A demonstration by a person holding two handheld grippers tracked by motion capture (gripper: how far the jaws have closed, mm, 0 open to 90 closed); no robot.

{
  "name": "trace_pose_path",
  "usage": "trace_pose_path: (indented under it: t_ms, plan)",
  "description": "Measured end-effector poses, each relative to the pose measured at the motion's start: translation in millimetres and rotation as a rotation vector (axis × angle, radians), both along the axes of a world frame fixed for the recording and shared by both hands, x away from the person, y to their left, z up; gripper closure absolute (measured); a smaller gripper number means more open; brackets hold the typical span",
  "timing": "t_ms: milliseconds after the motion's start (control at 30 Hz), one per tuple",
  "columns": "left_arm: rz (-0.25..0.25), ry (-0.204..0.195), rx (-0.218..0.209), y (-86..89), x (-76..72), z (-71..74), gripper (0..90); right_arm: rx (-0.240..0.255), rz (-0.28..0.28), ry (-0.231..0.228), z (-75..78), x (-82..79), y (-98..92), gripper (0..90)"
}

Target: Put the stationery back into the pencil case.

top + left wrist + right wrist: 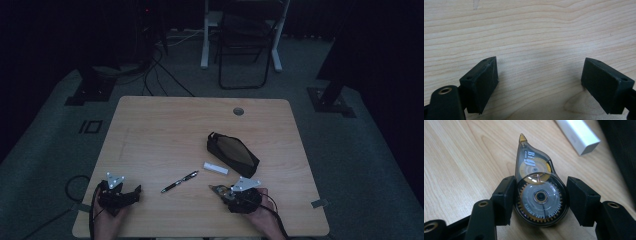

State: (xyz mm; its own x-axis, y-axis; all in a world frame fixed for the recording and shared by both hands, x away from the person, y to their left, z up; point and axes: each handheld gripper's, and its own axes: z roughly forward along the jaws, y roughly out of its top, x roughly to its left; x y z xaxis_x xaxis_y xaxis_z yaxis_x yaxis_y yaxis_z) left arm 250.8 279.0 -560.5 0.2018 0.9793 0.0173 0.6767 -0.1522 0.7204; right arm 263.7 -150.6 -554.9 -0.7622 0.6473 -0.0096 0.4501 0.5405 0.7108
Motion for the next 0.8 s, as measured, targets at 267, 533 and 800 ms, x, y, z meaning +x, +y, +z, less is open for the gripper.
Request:
trace_pose_path:
  t_ms: [267, 533, 800]
  plan:
    - [0.000, 0.000, 0.000, 0.0, 0.0, 0.0, 14.4, 0.039, -0.024, -0.050, 17.2, -0.3, -5.7, 41.8]
    - [0.000, 0.000, 0.000, 0.0, 0.0, 0.0, 14.4, 0.055, -0.041, -0.097, 38.5, 1.7, -9.5, 41.7]
    - [0.000, 0.000, 0.000, 0.0, 0.0, 0.0, 14.4, 0.079, -0.083, -0.151, 63.9, 15.8, -16.8, 41.8]
